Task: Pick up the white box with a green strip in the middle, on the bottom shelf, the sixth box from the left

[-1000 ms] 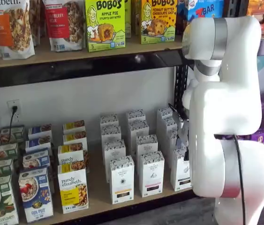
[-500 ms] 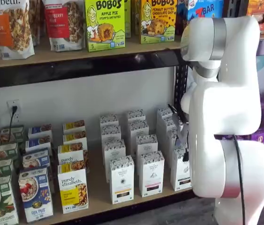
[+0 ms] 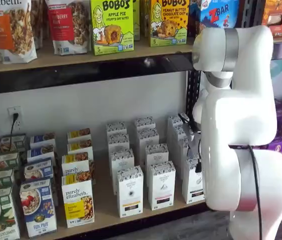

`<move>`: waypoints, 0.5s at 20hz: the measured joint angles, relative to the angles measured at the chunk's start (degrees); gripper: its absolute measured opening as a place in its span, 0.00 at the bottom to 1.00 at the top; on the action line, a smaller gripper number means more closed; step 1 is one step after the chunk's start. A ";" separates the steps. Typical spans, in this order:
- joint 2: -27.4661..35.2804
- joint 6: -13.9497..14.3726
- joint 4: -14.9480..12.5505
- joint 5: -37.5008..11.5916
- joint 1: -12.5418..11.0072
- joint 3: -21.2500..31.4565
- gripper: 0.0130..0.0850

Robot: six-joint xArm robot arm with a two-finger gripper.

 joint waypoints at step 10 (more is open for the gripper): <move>3.81 5.08 -5.53 -0.26 0.24 -3.54 1.00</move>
